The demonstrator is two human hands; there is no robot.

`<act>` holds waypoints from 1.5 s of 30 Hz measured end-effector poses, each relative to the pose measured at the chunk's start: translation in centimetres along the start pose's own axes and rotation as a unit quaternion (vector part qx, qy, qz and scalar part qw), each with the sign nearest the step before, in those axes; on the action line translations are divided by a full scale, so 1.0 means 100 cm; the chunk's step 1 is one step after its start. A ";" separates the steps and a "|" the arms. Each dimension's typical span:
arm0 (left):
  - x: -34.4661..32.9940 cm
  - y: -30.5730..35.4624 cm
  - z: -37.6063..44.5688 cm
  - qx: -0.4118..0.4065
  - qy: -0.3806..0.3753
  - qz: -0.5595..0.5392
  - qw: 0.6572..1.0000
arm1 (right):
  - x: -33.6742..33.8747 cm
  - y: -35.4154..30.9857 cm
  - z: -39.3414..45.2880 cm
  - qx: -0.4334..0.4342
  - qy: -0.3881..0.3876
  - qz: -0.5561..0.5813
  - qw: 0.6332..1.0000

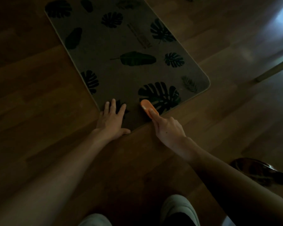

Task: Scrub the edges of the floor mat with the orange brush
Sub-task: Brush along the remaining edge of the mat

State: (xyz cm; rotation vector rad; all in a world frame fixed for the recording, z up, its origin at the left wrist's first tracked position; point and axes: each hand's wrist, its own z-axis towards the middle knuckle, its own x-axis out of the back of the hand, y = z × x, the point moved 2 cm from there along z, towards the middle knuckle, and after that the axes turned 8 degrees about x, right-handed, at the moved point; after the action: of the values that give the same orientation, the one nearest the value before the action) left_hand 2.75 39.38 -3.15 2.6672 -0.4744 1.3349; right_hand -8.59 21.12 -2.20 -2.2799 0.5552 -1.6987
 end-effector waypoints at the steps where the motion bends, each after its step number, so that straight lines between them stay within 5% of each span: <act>1: 0.000 0.002 0.001 0.001 -0.004 0.003 1.000 | 0.000 0.001 0.004 -0.008 -0.003 0.012 1.000; 7: 0.003 0.008 0.004 0.011 -0.041 -0.003 0.999 | 0.018 0.008 0.043 -0.080 -0.007 0.030 0.996; 19: 0.028 0.034 0.007 0.054 -0.065 0.027 0.996 | 0.019 0.033 -0.008 -0.040 0.021 -0.009 0.999; 22: 0.031 0.070 0.016 -0.022 0.012 0.016 1.000 | 0.026 0.037 0.006 -0.053 0.010 -0.034 0.998; 27: 0.020 0.090 0.023 -0.044 -0.017 0.037 0.998 | 0.024 0.051 0.006 -0.036 0.005 -0.035 0.999; 32: 0.031 0.095 0.030 -0.043 -0.031 0.066 0.996 | 0.055 0.106 0.018 -0.150 0.050 0.003 0.987; 39: 0.038 0.110 0.033 -0.032 0.028 0.040 0.998 | 0.022 0.065 0.007 -0.065 0.049 0.091 0.992; 45: 0.044 0.123 0.041 -0.017 0.037 0.033 0.999 | 0.026 0.070 -0.005 0.005 0.016 0.030 0.999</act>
State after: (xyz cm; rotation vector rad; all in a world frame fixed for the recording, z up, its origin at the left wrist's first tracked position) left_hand 4.23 25.80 -2.47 2.5852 -0.5748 1.4249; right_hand -9.47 13.67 -2.69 -2.2087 0.6140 -1.7080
